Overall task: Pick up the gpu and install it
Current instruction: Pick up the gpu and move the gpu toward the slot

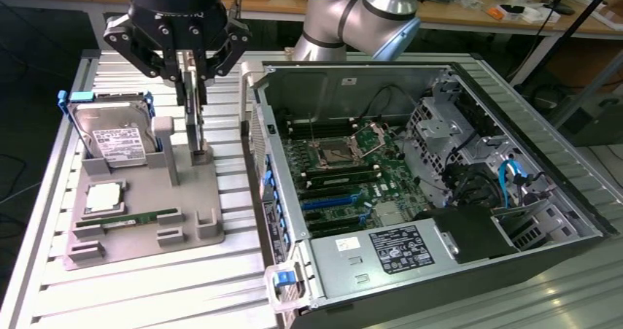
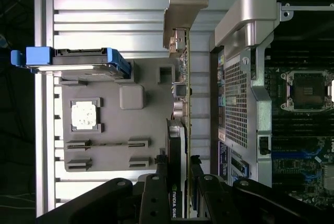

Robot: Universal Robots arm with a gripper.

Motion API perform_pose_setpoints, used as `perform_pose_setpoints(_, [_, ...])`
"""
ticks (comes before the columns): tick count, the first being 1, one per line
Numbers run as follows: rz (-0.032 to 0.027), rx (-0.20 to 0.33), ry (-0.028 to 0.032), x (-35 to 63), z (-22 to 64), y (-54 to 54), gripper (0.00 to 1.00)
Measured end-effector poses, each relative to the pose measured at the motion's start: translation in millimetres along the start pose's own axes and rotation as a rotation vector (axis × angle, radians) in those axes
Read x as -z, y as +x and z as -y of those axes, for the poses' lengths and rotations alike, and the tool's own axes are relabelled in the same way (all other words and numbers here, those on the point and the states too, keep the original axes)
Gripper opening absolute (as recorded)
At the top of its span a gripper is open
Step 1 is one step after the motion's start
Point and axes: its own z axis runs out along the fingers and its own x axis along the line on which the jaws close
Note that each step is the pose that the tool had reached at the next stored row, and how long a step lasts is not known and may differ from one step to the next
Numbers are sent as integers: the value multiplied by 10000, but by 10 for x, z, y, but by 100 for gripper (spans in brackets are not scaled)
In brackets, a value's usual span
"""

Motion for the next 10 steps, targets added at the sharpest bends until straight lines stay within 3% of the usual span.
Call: perform_pose_setpoints(10, [2, 1, -3, 47, -4, -3, 27])
